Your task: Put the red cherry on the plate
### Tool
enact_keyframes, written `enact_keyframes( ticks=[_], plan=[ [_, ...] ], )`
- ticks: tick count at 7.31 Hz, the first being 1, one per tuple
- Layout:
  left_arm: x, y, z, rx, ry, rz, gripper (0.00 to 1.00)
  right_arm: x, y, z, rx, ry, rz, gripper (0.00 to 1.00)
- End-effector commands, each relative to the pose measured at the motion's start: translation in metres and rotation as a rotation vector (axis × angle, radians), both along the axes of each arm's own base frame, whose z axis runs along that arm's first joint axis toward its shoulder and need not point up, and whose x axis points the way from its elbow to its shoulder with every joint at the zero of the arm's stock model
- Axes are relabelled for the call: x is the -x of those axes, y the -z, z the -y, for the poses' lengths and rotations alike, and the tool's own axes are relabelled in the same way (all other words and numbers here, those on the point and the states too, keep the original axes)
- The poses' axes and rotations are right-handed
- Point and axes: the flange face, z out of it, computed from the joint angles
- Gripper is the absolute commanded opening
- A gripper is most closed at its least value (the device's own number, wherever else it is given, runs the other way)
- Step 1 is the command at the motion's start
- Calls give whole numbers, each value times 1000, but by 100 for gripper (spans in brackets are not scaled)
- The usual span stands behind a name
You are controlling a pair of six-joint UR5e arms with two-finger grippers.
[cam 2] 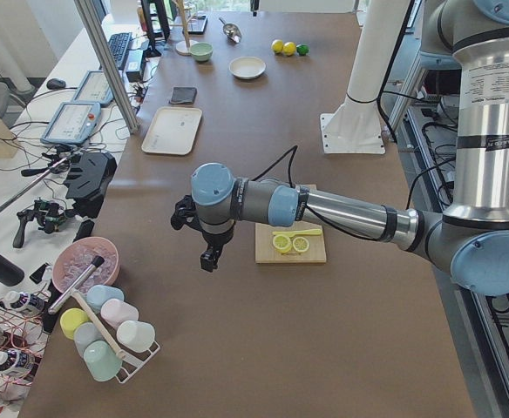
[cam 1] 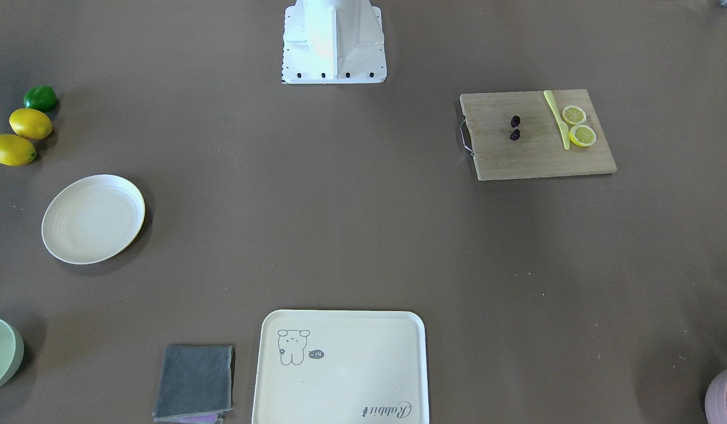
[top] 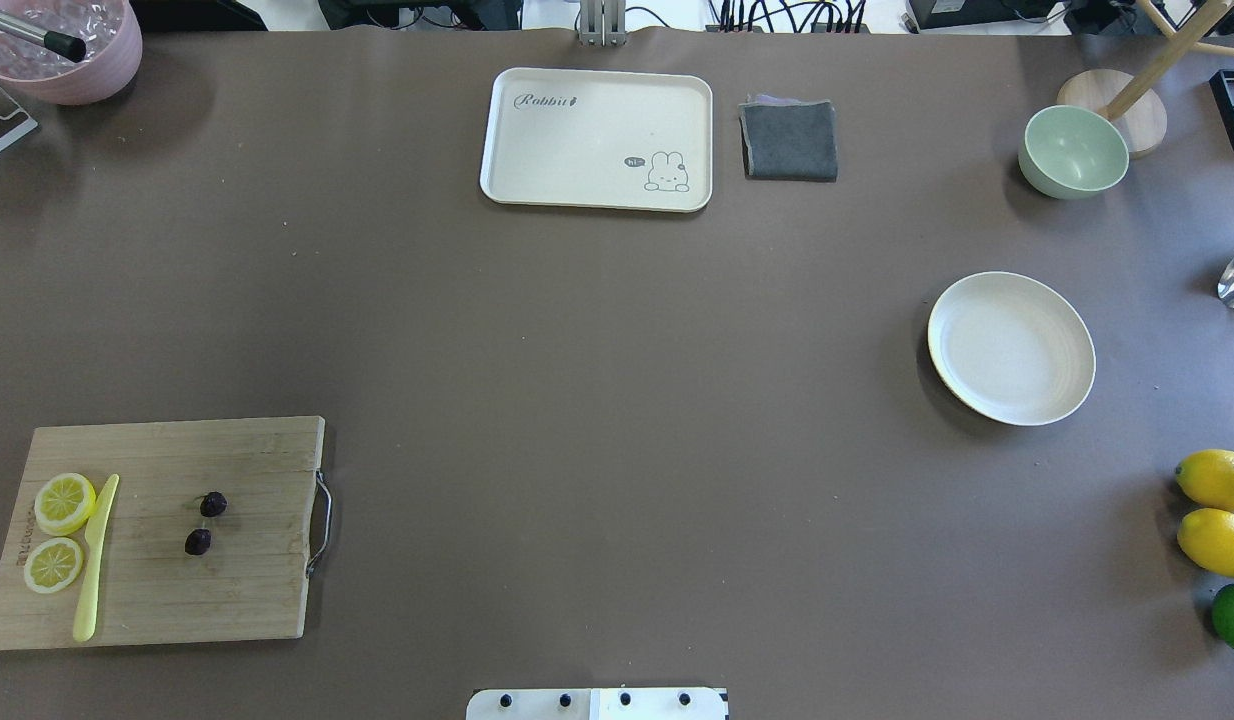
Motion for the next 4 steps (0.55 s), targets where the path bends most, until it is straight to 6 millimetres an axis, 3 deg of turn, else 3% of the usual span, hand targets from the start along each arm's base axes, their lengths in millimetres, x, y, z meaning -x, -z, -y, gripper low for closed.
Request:
enact_keyframes(
  ticks=[1, 2, 4],
  plan=[
    [0, 10, 1, -18, 3, -2, 98, 1, 21, 10, -37, -1, 15, 100],
    [1, -7, -3, 16, 3, 8, 98, 5, 35, 22, -54, 5, 51, 100],
    [1, -45, -20, 93, 1, 12, 98, 8, 34, 48, -56, 5, 50, 100]
  ],
)
